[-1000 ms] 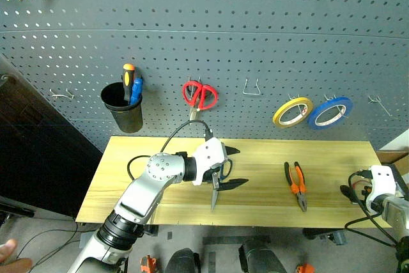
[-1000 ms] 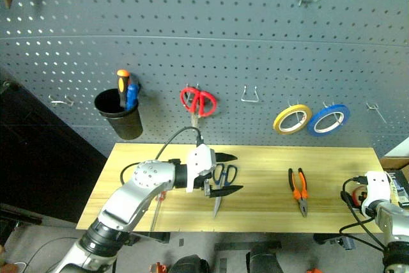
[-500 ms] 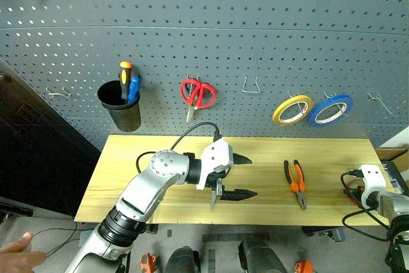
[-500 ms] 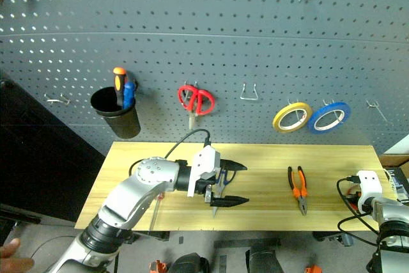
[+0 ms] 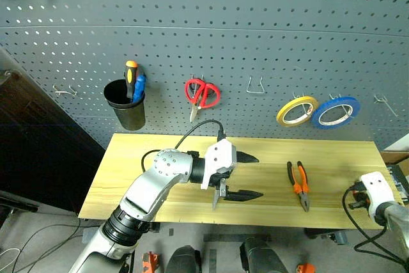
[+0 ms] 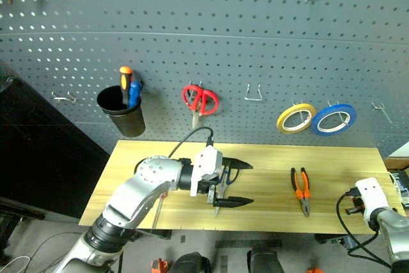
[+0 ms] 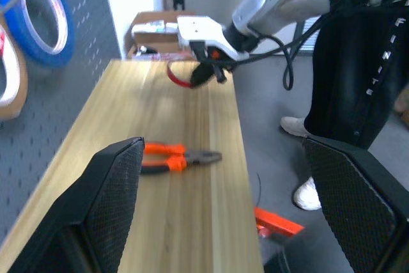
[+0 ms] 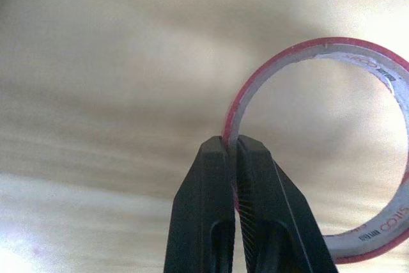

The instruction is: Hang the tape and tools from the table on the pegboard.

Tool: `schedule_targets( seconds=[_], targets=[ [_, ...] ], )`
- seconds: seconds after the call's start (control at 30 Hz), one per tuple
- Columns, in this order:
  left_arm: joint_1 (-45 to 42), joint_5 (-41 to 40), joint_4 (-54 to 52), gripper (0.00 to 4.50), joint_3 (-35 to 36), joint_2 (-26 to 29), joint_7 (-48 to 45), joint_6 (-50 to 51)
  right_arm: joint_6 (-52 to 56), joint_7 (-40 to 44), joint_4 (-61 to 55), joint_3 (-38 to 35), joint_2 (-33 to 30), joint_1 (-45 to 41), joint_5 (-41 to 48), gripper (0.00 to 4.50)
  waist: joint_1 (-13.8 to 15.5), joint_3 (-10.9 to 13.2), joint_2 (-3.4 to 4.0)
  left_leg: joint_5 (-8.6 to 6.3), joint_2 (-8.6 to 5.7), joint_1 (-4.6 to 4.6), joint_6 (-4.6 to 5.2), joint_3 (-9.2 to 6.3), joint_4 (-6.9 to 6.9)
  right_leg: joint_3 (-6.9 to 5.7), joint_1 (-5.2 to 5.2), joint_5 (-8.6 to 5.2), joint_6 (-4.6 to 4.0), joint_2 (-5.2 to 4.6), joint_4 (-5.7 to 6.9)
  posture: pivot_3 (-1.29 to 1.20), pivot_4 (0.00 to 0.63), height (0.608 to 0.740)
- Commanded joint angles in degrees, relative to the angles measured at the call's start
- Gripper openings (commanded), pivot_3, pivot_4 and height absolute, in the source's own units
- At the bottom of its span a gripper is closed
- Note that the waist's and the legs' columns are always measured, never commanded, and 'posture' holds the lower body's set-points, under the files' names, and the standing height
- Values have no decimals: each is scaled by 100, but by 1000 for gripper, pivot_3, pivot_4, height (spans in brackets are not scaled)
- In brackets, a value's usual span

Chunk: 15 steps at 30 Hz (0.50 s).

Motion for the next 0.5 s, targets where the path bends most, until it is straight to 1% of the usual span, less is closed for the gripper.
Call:
schedule_targets(
  seconds=[0.03,0.13,0.2,0.27,0.37,0.5],
  targets=[
    [-154,7,59,4223,36,-233,139,-355,-127,-642,-1902,-437,381,680,-272,10,-23,1,-3,-2,1,-1,2,-3,-1,-1,0,0,0,3,-1,-55,194,740],
    [-247,70,225,4223,99,-471,335,-632,-248,-1128,-2978,-436,799,921,-592,10,-62,1,-3,4,4,-2,-8,-10,-2,-2,0,-1,1,11,-1,-75,197,740],
    [-342,85,347,4223,137,-599,426,-740,-307,-1349,-3480,-447,1007,792,-726,10,-93,1,-3,6,3,-2,-11,-3,-1,0,-2,-1,1,11,1,-86,198,740],
    [-432,64,442,4223,139,-677,443,-786,-333,-1413,-3664,-517,1069,527,-714,10,-124,2,-4,7,-1,0,-12,2,2,3,-3,0,2,11,2,-93,197,740],
    [-545,71,552,4223,134,-812,507,-877,-261,-1199,-3406,-777,997,-31,-293,10,-153,2,-4,7,-4,2,-11,2,4,3,0,2,4,31,2,-100,196,740],
    [-655,83,609,4223,146,-1059,706,-944,-303,-803,-2598,-1048,803,-723,261,10,-156,2,-5,6,-5,-6,-10,-6,3,-2,-1,2,3,32,-6,-99,194,740]
  ],
)
